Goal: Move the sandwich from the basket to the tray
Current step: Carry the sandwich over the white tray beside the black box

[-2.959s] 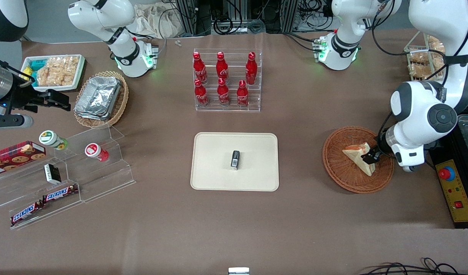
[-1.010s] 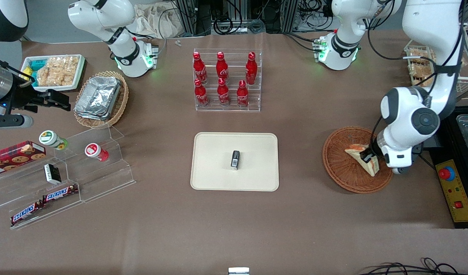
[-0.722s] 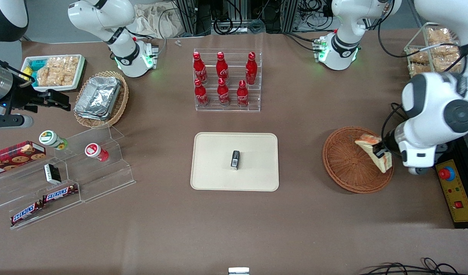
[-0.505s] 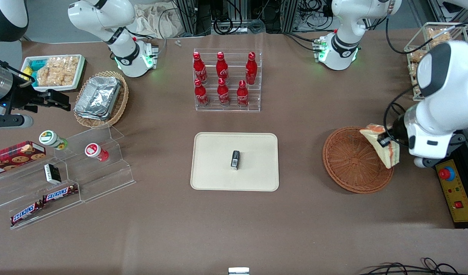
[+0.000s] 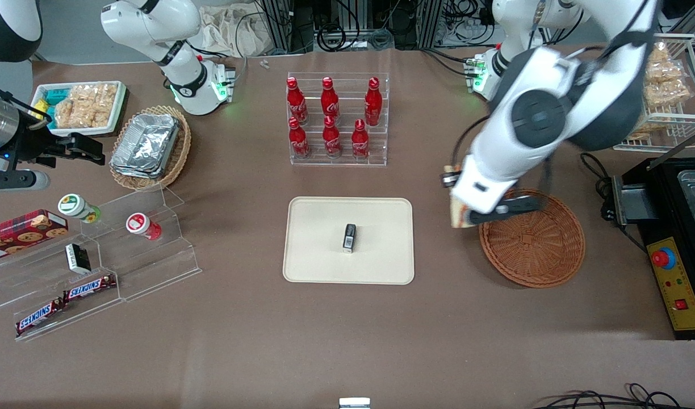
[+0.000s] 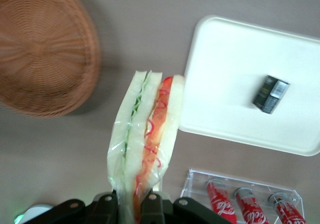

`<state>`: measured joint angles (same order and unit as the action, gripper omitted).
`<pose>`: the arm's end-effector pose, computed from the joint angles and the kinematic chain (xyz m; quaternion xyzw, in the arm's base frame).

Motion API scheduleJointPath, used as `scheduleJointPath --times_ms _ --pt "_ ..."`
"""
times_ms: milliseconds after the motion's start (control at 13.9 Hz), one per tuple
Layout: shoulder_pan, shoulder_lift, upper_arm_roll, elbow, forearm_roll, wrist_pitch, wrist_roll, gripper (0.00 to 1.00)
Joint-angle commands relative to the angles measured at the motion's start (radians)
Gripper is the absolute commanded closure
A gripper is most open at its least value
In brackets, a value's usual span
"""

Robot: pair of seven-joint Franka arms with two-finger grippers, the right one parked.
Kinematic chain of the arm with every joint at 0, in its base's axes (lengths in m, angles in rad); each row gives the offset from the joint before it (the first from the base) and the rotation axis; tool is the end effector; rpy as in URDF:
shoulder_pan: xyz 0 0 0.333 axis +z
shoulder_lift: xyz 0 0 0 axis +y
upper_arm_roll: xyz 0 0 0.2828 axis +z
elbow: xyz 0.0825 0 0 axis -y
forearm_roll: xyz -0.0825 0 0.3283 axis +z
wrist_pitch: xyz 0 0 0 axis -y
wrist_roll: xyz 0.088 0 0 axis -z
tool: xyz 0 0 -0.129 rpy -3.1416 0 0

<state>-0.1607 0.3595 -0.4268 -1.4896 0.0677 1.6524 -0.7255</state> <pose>0.4970 -0.2872 0.4293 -0.9934 -0.0692 0.0898 0.0181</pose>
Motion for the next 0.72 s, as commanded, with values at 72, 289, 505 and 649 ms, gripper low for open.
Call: scheduleJointPath --times_ms 72,289,505,649 --pt "-0.132 0.182 -0.001 0.040 0.128 0.121 -0.050 1.00" --pt "-0.157 0.284 -0.001 0.032 0.129 0.252 -0.068 1.00" --pt "-0.154 0.317 0.005 -0.033 0.130 0.409 -0.066 1.00" --pt "-0.146 0.338 0.008 -0.046 0.130 0.448 -0.069 1.00"
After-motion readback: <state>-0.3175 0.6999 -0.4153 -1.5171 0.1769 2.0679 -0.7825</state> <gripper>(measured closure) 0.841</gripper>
